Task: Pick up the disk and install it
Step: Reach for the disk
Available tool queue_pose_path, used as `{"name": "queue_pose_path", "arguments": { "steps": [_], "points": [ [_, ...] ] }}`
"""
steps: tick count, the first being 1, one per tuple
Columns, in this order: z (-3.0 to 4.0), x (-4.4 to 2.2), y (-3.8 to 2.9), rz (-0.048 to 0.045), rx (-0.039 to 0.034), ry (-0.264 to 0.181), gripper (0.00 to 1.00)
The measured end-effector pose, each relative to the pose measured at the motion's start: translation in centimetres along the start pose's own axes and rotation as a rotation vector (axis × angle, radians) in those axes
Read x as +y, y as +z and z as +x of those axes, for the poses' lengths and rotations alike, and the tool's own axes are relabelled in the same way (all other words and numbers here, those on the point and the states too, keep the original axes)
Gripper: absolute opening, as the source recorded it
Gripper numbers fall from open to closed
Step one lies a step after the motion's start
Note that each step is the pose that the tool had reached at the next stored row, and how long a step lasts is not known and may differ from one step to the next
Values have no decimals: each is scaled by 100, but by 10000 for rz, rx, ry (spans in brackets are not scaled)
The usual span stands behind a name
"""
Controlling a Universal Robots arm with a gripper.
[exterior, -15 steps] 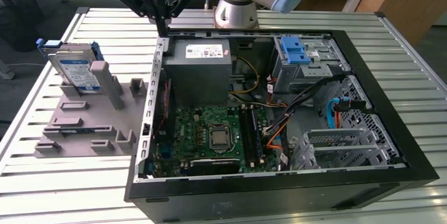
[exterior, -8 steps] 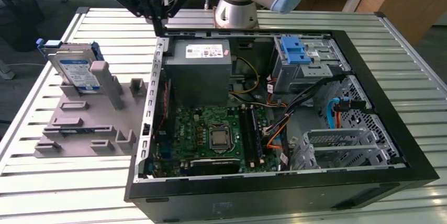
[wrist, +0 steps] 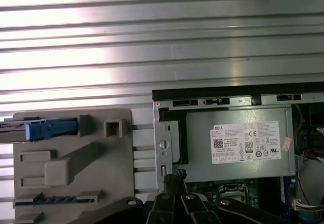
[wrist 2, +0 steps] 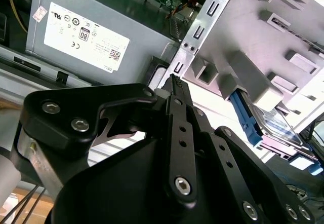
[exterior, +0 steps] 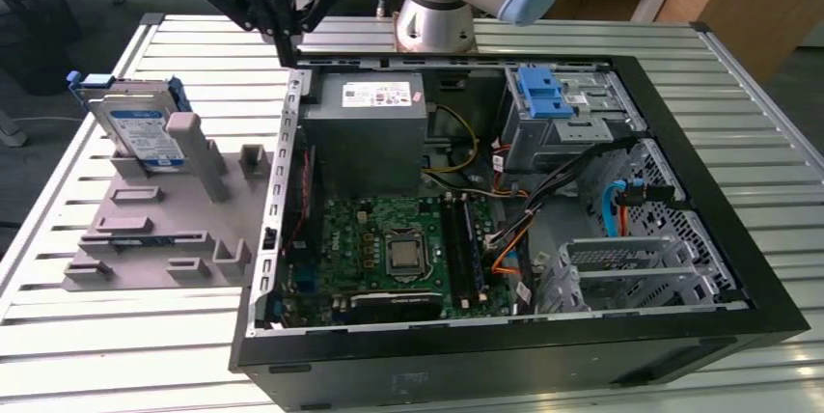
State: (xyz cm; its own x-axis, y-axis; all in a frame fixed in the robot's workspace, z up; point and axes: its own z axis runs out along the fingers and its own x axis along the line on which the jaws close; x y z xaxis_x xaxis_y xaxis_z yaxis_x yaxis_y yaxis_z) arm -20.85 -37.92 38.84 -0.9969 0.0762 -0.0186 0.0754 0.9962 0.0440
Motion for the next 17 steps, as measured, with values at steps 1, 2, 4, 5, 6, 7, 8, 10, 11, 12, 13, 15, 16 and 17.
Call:
{"name": "queue_pose_path", "arguments": {
  "steps": [1,2,4,5,6,7,8,10,11,12,13,15,16,17],
  "points": [
    [8,1,0,1,2,0,11],
    [17,2,1,1,2,0,11],
    [36,5,3,1,4,0,11],
    [46,6,4,1,6,0,11],
    [55,7,4,2,7,0,11],
    [65,8,5,2,9,-1,11],
    [75,9,5,2,10,0,11],
    [95,11,7,2,11,0,11],
    [105,11,7,2,12,1,11],
    [115,12,9,2,11,1,11],
    [127,13,9,2,12,1,11],
    [155,23,10,1,12,0,11],
    [169,29,10,2,12,1,11],
    [184,32,9,2,12,0,11]
  ]
}}
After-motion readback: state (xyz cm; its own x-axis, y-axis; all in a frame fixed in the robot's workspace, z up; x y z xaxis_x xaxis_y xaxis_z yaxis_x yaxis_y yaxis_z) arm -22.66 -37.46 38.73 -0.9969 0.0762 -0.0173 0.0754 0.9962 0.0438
